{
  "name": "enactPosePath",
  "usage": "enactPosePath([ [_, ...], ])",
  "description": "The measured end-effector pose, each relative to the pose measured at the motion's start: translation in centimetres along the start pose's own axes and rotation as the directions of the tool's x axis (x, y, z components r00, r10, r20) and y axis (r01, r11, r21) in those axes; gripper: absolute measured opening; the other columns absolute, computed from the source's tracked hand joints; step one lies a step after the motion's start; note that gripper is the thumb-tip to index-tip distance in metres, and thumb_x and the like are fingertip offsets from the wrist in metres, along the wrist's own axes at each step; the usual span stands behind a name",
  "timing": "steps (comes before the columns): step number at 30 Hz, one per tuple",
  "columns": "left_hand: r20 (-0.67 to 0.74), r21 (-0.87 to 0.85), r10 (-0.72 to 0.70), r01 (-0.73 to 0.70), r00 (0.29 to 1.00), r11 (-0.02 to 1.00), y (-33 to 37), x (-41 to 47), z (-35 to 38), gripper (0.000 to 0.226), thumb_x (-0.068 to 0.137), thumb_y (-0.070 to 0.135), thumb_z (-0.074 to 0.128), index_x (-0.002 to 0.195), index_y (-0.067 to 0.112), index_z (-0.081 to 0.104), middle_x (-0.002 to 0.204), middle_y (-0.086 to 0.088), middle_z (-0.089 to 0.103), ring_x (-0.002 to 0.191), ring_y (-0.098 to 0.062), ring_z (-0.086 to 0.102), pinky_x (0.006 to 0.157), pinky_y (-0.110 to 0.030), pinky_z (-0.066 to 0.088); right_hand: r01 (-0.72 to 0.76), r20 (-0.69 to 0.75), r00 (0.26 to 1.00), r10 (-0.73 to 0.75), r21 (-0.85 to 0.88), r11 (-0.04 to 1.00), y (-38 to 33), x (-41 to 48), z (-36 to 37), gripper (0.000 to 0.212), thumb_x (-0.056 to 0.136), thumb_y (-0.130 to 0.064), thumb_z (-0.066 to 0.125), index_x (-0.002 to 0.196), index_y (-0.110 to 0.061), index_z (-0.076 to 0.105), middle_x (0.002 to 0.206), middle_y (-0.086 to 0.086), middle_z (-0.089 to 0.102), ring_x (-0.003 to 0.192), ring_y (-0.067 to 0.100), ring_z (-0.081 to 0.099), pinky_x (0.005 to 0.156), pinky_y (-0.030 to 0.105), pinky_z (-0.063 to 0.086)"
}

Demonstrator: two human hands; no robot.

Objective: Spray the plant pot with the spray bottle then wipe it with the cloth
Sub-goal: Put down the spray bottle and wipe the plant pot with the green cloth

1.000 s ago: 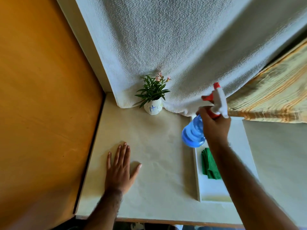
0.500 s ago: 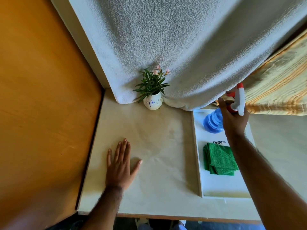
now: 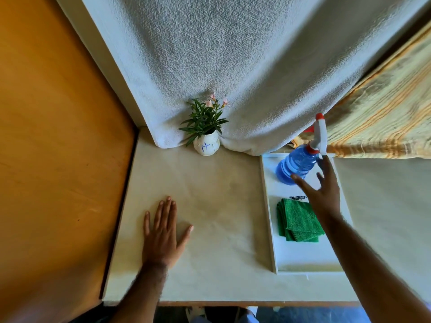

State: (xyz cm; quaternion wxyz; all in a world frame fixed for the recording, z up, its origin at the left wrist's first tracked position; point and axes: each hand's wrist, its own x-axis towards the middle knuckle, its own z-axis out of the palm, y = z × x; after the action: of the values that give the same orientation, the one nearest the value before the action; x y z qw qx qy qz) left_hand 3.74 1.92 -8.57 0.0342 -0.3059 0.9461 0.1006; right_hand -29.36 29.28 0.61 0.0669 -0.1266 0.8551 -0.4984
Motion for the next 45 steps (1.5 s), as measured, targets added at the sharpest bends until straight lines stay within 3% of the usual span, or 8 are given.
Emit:
enactPosePath([
  [3, -0.016, -0.004, -0.005, 0.005, 1.000, 1.000, 0.1, 0.0, 0.0, 0.093, 0.097, 0.077, 0.016, 0.167, 0.015, 0.015, 0.177, -0.007, 0.019, 0.162, -0.027, 0.021, 0.129, -0.063, 0.021, 0.155, 0.150, 0.982, -0.118, -0.269, 0.951, 3.1, -4.4, -1.8, 0.097, 0.069, -0.074, 0.074, 0.149, -0.034, 0.036, 0.148, -0.010, 0.047, 0.134, 0.009, 0.045, 0.109, 0.038, 0.042],
  [6, -0.023, -0.007, -0.010, 0.010, 1.000, 1.000, 0.2, -0.1, 0.0, 0.093, 0.097, 0.076, 0.023, 0.166, 0.014, 0.019, 0.176, -0.007, 0.021, 0.162, -0.027, 0.023, 0.129, -0.063, 0.023, 0.467, 0.493, 0.845, -0.208, -0.489, 0.737, 5.9, -8.4, -3.2, 0.108, 0.073, -0.084, 0.060, 0.157, -0.023, 0.029, 0.162, 0.002, 0.032, 0.148, 0.016, 0.029, 0.116, 0.041, 0.034],
  [8, -0.036, -0.015, -0.006, 0.006, 0.999, 1.000, 0.3, -0.2, 0.0, 0.092, 0.097, 0.074, 0.027, 0.166, 0.013, 0.022, 0.175, -0.008, 0.023, 0.161, -0.028, 0.025, 0.128, -0.064, 0.024, 0.569, 0.587, 0.781, -0.213, -0.527, 0.632, 7.0, -9.7, -3.3, 0.103, 0.083, -0.078, 0.055, 0.159, -0.016, 0.024, 0.167, 0.006, 0.024, 0.153, 0.021, 0.022, 0.120, 0.045, 0.029],
  [14, -0.052, -0.010, -0.003, 0.002, 0.999, 1.000, 0.3, -0.3, 0.0, 0.092, 0.096, 0.074, 0.028, 0.165, 0.013, 0.023, 0.175, -0.008, 0.024, 0.161, -0.028, 0.025, 0.129, -0.062, 0.023, 0.591, 0.536, 0.792, -0.292, -0.554, 0.586, 7.1, -9.3, -2.2, 0.080, 0.082, 0.001, 0.077, 0.151, -0.003, 0.037, 0.160, 0.015, 0.031, 0.149, 0.029, 0.028, 0.125, 0.037, 0.014],
  [27, -0.086, -0.025, 0.008, -0.010, 0.996, 1.000, 0.1, -0.3, 0.2, 0.090, 0.097, 0.072, 0.033, 0.164, 0.011, 0.029, 0.173, -0.010, 0.030, 0.159, -0.029, 0.031, 0.126, -0.064, 0.030, 0.427, 0.380, 0.894, -0.236, -0.565, 0.706, 3.7, -9.9, -0.8, 0.074, 0.075, 0.024, 0.067, 0.142, -0.004, 0.054, 0.151, 0.009, 0.046, 0.134, 0.036, 0.053, 0.106, 0.048, 0.045],
  [32, -0.072, -0.011, 0.006, -0.007, 0.997, 1.000, 0.4, -0.1, -0.2, 0.090, 0.097, 0.071, 0.036, 0.164, 0.011, 0.029, 0.173, -0.009, 0.029, 0.159, -0.029, 0.030, 0.126, -0.064, 0.031, 0.704, 0.506, 0.695, -0.510, -0.337, 0.625, -1.5, -10.3, 3.4, 0.055, 0.095, -0.001, 0.052, 0.150, -0.010, 0.046, 0.160, 0.006, 0.039, 0.150, 0.019, 0.032, 0.122, 0.028, 0.026],
  [35, -0.059, -0.004, 0.007, -0.007, 0.998, 1.000, 0.1, -0.1, -0.2, 0.091, 0.097, 0.072, 0.033, 0.164, 0.012, 0.027, 0.174, -0.009, 0.027, 0.160, -0.030, 0.028, 0.126, -0.065, 0.030, 0.814, 0.541, 0.563, -0.625, -0.233, 0.532, -5.4, -8.4, 8.3, 0.044, 0.106, -0.007, 0.044, 0.150, -0.007, 0.044, 0.160, 0.008, 0.036, 0.152, 0.021, 0.027, 0.125, 0.030, 0.018],
  [45, -0.085, 0.028, 0.014, -0.012, 0.996, 1.000, 0.0, -0.1, 0.5, 0.095, 0.097, 0.075, 0.037, 0.166, 0.012, 0.022, 0.175, -0.009, 0.025, 0.161, -0.029, 0.025, 0.125, -0.064, 0.033, 0.977, 0.645, 0.214, -0.734, -0.157, 0.147, -10.4, 0.6, 18.4, 0.043, 0.103, -0.003, 0.038, 0.143, 0.001, 0.052, 0.150, 0.021, 0.050, 0.141, 0.037, 0.044, 0.115, 0.050, 0.039],
])
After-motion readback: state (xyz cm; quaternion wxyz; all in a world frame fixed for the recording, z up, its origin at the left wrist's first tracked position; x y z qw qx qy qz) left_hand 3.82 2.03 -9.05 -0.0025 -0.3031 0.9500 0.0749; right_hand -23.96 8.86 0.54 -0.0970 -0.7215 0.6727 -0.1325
